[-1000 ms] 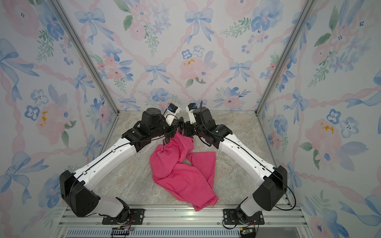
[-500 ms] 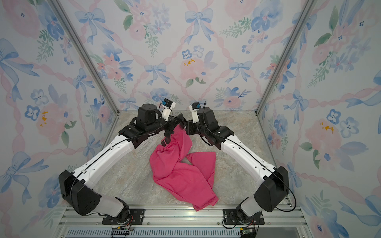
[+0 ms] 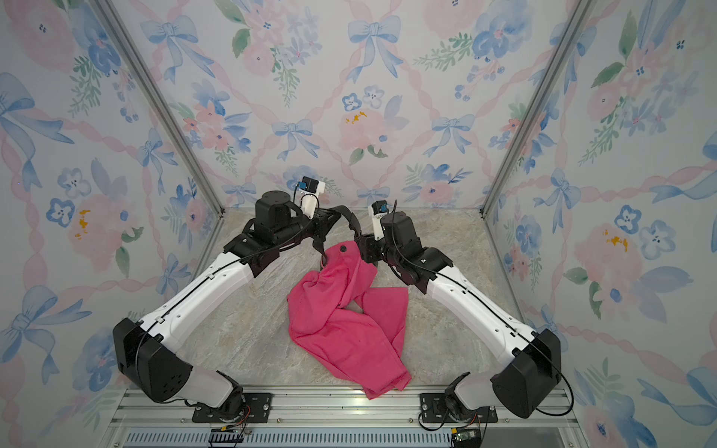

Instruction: Remove the belt from the trousers

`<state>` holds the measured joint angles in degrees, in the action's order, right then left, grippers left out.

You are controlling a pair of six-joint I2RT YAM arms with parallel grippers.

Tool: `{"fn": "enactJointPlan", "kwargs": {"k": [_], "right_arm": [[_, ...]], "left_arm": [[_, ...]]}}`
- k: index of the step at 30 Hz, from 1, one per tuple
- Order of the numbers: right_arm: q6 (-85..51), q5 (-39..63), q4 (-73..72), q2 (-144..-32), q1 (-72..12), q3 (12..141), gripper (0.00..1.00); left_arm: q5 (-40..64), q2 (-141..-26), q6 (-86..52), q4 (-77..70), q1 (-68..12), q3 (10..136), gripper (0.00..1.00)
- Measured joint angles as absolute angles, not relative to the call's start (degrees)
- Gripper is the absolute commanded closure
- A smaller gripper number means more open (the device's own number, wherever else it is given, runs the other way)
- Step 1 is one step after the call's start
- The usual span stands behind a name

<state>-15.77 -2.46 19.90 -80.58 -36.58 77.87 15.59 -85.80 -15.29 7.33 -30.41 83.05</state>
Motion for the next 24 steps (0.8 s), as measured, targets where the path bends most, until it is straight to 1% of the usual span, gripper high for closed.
{"fn": "enactJointPlan", "kwargs": {"k": [8,10,12,17,18,21,22,24], "right_arm": [[-12.8,-4.8,20.7,-82.2,-40.9,84.4,0.4],[-12.2,-5.9,21.4,-84.4,-40.9,87.7,0.41],[-11.8,-6.6,22.1,-86.3,-40.9,90.0,0.44],[-11.0,-7.4,23.9,-90.7,-40.4,93.3,0.57],[-11.0,-7.6,24.5,-91.6,-40.2,94.1,0.62],[-10.5,-7.9,25.7,-93.3,-39.8,95.7,0.85],[-10.4,-7.8,25.8,-93.4,-39.7,95.9,0.9],[-10.1,-7.7,25.8,-93.4,-39.5,95.9,0.93]], "left_arm": [[11.4,-87.2,-15.3,7.9,-30.4,83.0,1.0],[10.7,-87.2,-15.3,8.2,-30.4,83.1,1.0],[10.2,-87.2,-15.3,8.5,-30.6,83.2,1.0],[9.6,-87.2,-15.2,9.3,-31.1,83.6,1.0],[9.5,-87.2,-15.2,9.5,-31.1,83.8,1.0],[9.0,-87.2,-15.2,10.3,-31.1,83.9,1.0],[8.9,-87.3,-15.1,10.6,-31.1,83.9,1.0],[8.8,-87.4,-15.0,10.7,-31.3,83.9,1.0]]}}
